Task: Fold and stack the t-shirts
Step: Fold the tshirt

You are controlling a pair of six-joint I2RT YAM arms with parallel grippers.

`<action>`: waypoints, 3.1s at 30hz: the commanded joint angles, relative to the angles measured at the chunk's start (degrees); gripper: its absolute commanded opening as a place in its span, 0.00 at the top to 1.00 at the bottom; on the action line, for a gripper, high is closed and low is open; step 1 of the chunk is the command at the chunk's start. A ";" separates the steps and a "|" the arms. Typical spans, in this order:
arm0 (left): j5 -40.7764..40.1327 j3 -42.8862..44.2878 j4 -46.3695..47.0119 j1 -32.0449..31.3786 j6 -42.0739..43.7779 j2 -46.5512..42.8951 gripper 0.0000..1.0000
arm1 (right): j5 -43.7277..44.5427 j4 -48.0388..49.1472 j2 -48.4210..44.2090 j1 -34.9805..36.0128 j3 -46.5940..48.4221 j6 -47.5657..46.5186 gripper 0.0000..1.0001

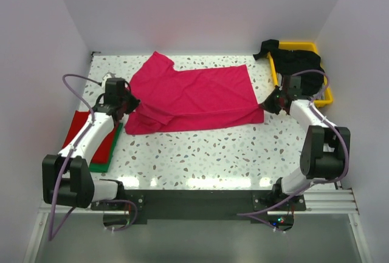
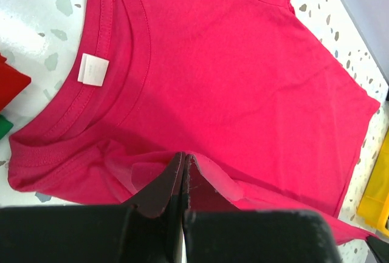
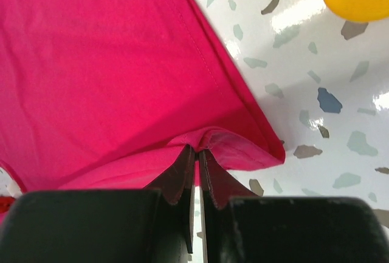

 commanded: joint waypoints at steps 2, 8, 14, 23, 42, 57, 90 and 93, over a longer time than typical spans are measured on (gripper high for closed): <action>-2.41 5.07 3.19 0.42 1.72 3.36 1.00 | -0.33 3.80 2.37 -0.14 4.64 1.61 0.95; -3.64 8.76 2.49 0.86 2.07 7.50 1.00 | -0.33 4.86 5.53 -0.14 6.57 2.05 0.95; -3.64 9.64 2.49 1.56 2.24 9.78 1.00 | -1.12 5.56 8.52 -0.14 8.16 2.14 0.96; -3.81 10.08 2.93 2.00 1.80 11.28 1.00 | -1.82 5.56 10.72 0.21 10.00 1.53 0.95; -3.55 13.51 4.51 2.18 1.98 17.78 1.00 | -1.91 4.69 13.54 0.56 12.11 -0.06 0.92; -4.78 12.98 3.81 3.23 2.51 17.26 1.00 | -0.51 3.72 14.68 1.61 12.55 -1.37 0.91; -1.79 1.93 1.17 3.67 -0.03 5.67 0.26 | 2.13 4.33 -0.52 1.70 0.35 0.11 0.48; -3.11 -5.81 0.73 3.58 -2.93 -0.04 0.27 | 1.61 6.78 -3.86 1.79 -4.31 1.78 0.49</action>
